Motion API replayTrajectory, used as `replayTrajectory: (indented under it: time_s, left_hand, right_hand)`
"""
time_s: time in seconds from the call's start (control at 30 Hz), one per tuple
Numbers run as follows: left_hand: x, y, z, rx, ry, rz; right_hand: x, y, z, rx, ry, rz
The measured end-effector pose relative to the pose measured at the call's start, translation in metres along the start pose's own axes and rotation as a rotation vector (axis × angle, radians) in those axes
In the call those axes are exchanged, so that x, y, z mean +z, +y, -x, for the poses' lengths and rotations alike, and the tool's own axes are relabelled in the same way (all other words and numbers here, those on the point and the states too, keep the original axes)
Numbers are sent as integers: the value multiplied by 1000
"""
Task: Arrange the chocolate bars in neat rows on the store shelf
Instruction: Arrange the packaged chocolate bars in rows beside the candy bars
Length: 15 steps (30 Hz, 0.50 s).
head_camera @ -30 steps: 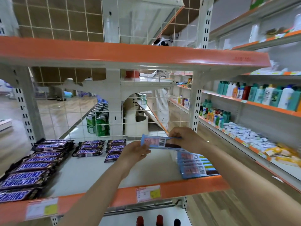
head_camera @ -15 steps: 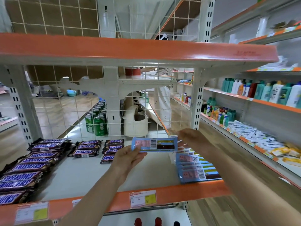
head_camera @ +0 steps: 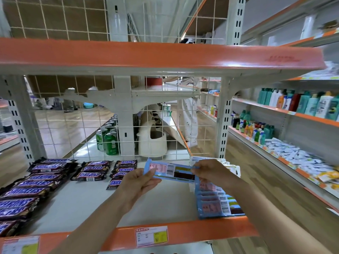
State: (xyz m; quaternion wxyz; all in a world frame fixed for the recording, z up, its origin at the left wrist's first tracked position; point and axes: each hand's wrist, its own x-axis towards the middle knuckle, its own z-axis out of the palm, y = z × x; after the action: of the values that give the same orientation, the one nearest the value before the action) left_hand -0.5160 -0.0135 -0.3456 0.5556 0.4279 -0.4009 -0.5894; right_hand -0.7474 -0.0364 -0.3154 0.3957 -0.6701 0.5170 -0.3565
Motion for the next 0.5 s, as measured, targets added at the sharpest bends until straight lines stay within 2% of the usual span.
replayTrajectory:
  time_s: [0.23,0.43,0.5]
  left_hand:
    - [-2,-3,-9,-8,-50,-52]
    - [-5,-2,-7,-36,-58,-44]
    - [-8,1,-7,-63,-29,-29]
  right_hand:
    - [1,-2,4,-74,87,124]
    - [11,-8,9,-300,244,378]
    - [16,-10,12,-432,331,540]
